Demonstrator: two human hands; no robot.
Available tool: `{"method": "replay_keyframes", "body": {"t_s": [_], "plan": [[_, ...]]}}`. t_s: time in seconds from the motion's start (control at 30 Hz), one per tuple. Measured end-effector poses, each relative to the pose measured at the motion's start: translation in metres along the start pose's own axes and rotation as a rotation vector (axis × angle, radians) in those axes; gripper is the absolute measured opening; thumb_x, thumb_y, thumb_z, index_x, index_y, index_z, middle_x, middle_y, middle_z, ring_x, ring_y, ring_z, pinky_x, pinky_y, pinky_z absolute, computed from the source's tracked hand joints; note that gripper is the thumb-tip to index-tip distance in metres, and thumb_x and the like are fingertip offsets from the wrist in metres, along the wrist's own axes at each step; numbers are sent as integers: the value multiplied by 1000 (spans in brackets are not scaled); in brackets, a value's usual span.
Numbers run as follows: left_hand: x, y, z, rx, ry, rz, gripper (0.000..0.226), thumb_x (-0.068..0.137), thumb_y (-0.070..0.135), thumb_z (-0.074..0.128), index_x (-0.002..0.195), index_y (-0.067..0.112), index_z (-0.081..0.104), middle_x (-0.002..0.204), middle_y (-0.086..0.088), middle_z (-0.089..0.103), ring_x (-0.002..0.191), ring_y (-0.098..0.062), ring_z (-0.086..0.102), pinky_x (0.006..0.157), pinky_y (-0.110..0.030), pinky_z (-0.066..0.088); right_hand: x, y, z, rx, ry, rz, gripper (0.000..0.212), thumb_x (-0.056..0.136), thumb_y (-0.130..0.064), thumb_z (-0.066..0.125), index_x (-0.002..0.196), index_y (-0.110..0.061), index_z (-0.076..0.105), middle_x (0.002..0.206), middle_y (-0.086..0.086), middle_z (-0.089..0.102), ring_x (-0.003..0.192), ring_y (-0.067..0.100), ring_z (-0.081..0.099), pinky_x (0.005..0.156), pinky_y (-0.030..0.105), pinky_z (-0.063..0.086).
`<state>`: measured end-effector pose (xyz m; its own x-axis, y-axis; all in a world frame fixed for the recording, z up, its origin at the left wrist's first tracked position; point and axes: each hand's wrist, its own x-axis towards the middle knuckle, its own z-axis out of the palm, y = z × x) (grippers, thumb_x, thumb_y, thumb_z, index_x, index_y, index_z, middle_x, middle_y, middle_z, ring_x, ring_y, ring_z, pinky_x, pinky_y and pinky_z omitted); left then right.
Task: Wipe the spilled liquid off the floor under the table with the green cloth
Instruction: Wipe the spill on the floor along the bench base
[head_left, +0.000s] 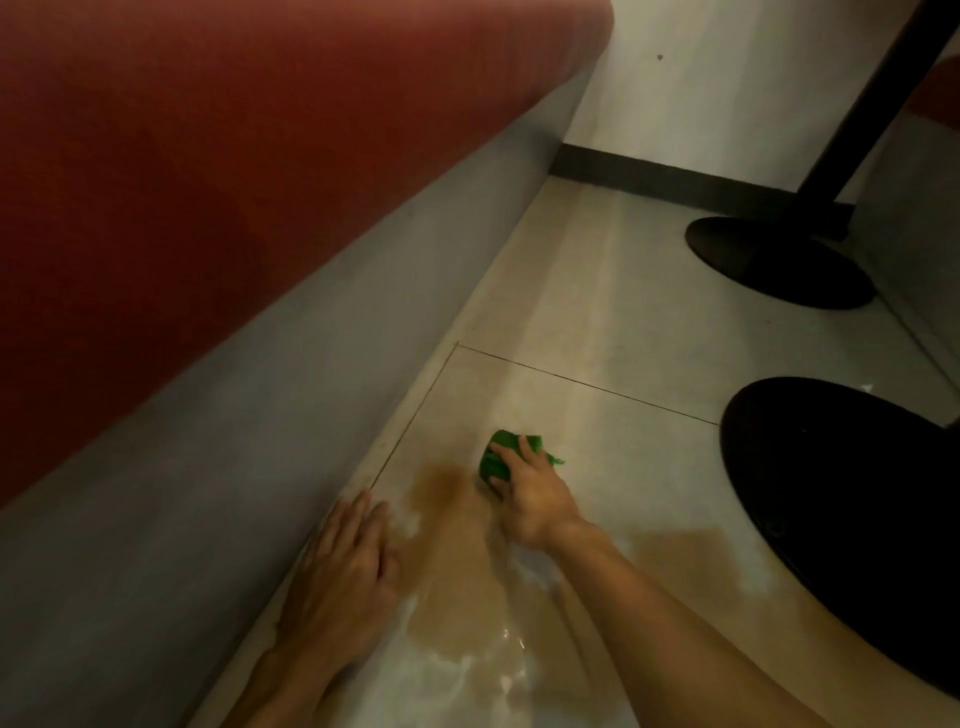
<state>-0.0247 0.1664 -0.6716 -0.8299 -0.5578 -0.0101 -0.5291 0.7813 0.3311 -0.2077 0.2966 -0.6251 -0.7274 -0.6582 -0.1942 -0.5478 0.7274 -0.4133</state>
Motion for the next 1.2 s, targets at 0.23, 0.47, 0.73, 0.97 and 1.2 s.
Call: {"method": "replay_keyframes", "body": {"t_s": [0.23, 0.47, 0.73, 0.97, 1.2], "plan": [[3, -3, -10, -21, -2, -2, 85, 77, 56, -12, 148, 32, 28, 158, 13, 16, 145, -7, 11, 115, -23, 3, -7, -23, 20, 17, -117, -82, 50, 101, -34, 40, 149, -29, 29, 161, 3, 9, 148, 23, 8, 118, 33, 11], [2, 1, -12, -31, -52, -24, 84, 77, 55, -9, 147, 30, 30, 158, 11, 18, 145, -10, 13, 119, -30, 12, -10, -2, 4, 7, -19, 16, 48, 101, -35, 41, 147, -22, 33, 158, 7, 19, 145, 26, 17, 115, 33, 18], [2, 1, -14, -21, -72, -33, 80, 79, 56, -10, 150, 33, 20, 158, 16, 7, 145, -5, 2, 117, -27, 2, 28, -52, 12, 74, -102, -107, 53, 96, -40, 47, 146, -25, 36, 159, 5, 16, 147, 27, 12, 120, 39, 12], [-3, 4, -27, -104, -122, -43, 55, 100, 43, 17, 152, 24, 15, 159, 12, 5, 145, -4, -1, 116, -23, -4, 13, -31, 12, -79, -251, -326, 47, 97, -27, 50, 142, -35, 40, 158, -6, 20, 144, 19, 24, 118, 33, 21], [-38, 7, -28, -104, -97, -201, 58, 100, 43, 17, 153, 21, 7, 160, 10, 0, 146, -7, -3, 117, -25, -2, 34, -37, 6, -74, -168, -241, 48, 99, -33, 45, 146, -28, 35, 160, 1, 17, 145, 24, 19, 117, 36, 18]]}}
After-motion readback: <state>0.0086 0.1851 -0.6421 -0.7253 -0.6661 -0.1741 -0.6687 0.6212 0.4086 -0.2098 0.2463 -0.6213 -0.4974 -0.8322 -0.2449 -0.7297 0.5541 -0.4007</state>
